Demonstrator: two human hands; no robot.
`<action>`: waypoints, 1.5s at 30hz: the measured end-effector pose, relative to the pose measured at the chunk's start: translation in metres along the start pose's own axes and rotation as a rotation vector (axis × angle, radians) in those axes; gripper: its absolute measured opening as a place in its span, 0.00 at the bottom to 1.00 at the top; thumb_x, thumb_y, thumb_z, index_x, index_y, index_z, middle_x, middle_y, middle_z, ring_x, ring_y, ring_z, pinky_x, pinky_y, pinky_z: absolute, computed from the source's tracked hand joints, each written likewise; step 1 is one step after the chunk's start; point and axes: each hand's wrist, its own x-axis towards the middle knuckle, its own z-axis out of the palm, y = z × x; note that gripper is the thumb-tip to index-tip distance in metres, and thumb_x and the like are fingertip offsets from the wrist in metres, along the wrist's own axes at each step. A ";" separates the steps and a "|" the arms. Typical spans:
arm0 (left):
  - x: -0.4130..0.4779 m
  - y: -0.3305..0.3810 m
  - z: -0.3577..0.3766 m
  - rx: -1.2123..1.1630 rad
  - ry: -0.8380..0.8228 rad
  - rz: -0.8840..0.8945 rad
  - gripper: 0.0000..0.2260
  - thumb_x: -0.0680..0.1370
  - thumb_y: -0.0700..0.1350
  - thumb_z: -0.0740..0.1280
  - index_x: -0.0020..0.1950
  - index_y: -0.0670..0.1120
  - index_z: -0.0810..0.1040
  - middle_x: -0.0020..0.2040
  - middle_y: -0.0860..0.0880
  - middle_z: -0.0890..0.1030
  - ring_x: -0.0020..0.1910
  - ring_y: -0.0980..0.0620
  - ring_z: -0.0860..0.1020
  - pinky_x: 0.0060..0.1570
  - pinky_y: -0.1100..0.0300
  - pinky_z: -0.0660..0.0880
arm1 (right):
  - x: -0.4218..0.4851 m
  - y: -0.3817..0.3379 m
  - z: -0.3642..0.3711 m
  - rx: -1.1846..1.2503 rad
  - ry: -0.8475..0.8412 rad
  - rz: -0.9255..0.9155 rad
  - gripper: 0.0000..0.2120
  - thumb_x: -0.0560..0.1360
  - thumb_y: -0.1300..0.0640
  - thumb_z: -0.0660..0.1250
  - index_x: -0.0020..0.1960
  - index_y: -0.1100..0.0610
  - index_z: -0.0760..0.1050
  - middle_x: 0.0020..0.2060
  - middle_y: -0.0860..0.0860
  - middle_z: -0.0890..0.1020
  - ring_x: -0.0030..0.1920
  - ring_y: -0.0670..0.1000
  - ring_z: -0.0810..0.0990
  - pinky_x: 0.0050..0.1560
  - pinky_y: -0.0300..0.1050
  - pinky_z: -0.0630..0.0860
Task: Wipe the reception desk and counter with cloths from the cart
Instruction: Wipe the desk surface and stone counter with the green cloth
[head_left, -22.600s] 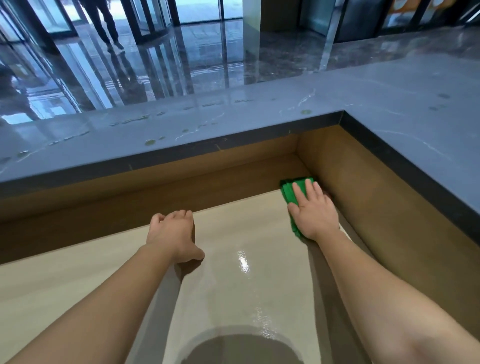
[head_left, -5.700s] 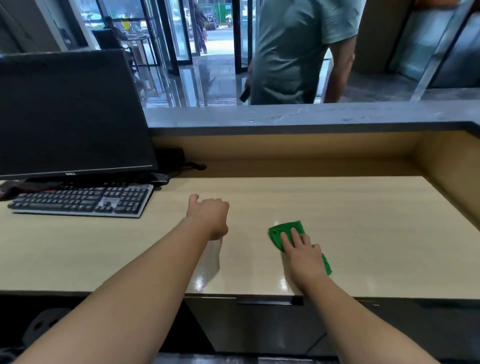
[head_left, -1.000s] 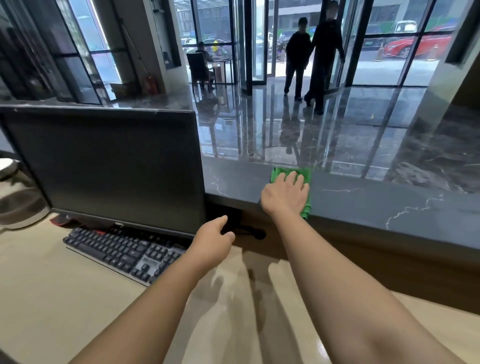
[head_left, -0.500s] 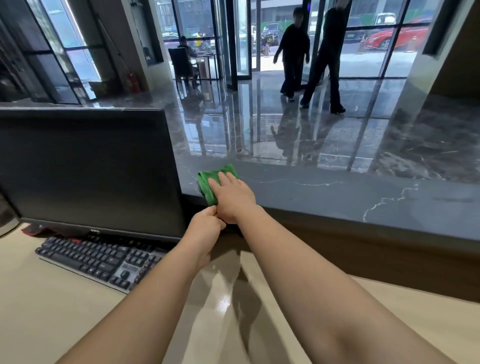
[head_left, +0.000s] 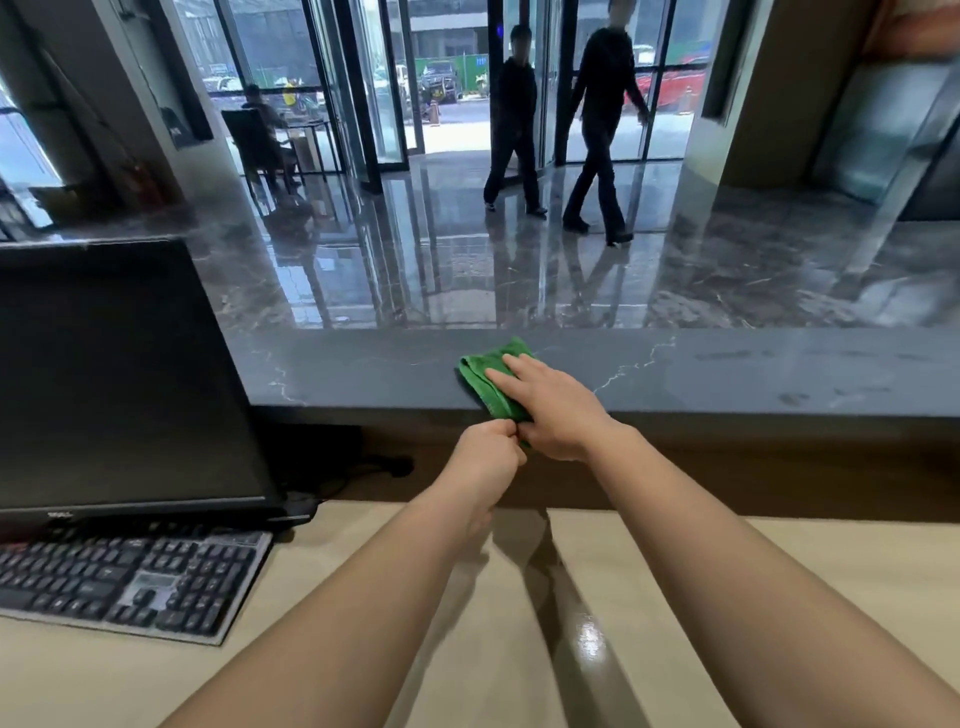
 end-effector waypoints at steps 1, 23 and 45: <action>0.000 0.003 0.013 0.001 -0.032 0.007 0.18 0.77 0.29 0.57 0.38 0.52 0.70 0.41 0.53 0.72 0.40 0.59 0.69 0.47 0.61 0.65 | -0.011 0.013 -0.003 -0.002 -0.001 0.033 0.36 0.78 0.58 0.64 0.80 0.47 0.49 0.79 0.51 0.50 0.79 0.51 0.48 0.77 0.47 0.51; -0.012 0.025 -0.019 0.064 0.166 0.225 0.19 0.78 0.33 0.63 0.69 0.40 0.73 0.64 0.46 0.77 0.63 0.50 0.74 0.62 0.60 0.68 | 0.005 -0.010 -0.003 0.071 -0.034 0.325 0.28 0.82 0.41 0.49 0.79 0.47 0.53 0.79 0.51 0.49 0.79 0.53 0.46 0.77 0.53 0.46; 0.015 0.032 0.151 0.385 0.328 0.337 0.20 0.78 0.39 0.63 0.70 0.49 0.73 0.61 0.51 0.80 0.59 0.49 0.77 0.66 0.49 0.69 | -0.092 0.169 -0.019 -0.014 0.078 0.214 0.25 0.84 0.47 0.49 0.79 0.50 0.55 0.79 0.51 0.54 0.78 0.51 0.51 0.77 0.49 0.51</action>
